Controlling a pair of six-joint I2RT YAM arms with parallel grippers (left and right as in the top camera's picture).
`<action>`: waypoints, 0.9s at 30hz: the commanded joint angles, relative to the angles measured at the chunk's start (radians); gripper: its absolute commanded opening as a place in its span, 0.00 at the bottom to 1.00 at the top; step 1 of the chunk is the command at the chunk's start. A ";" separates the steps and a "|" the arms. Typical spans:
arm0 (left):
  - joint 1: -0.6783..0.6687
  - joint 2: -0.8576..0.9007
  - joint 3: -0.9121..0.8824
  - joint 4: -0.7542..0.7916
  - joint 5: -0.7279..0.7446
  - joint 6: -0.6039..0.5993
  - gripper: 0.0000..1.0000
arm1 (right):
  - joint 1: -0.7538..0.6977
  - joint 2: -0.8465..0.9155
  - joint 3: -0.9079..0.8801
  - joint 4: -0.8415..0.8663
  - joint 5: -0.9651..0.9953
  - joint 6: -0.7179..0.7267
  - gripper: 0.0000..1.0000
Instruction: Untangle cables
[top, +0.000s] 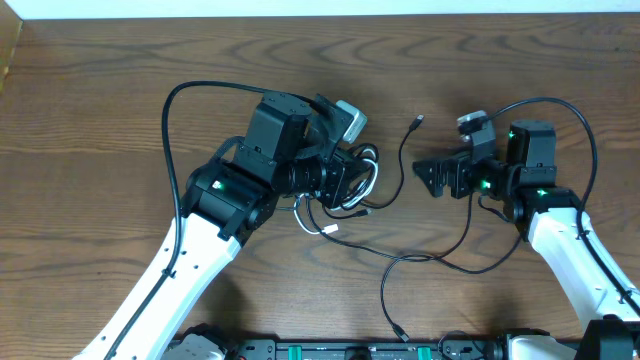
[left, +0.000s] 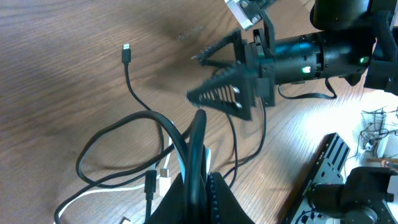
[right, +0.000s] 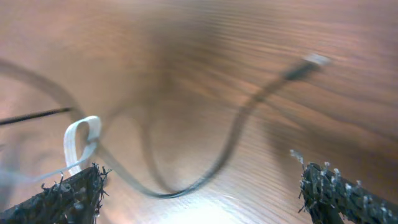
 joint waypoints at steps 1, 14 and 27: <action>0.000 -0.016 0.021 -0.032 -0.008 0.121 0.08 | 0.005 -0.002 -0.004 0.003 -0.339 -0.235 0.99; 0.000 -0.015 0.021 -0.119 -0.009 0.398 0.08 | 0.090 -0.002 -0.004 0.066 -0.649 -0.439 0.99; -0.001 -0.015 0.021 -0.174 0.004 0.504 0.08 | 0.204 -0.002 -0.004 0.334 -0.590 -0.430 0.99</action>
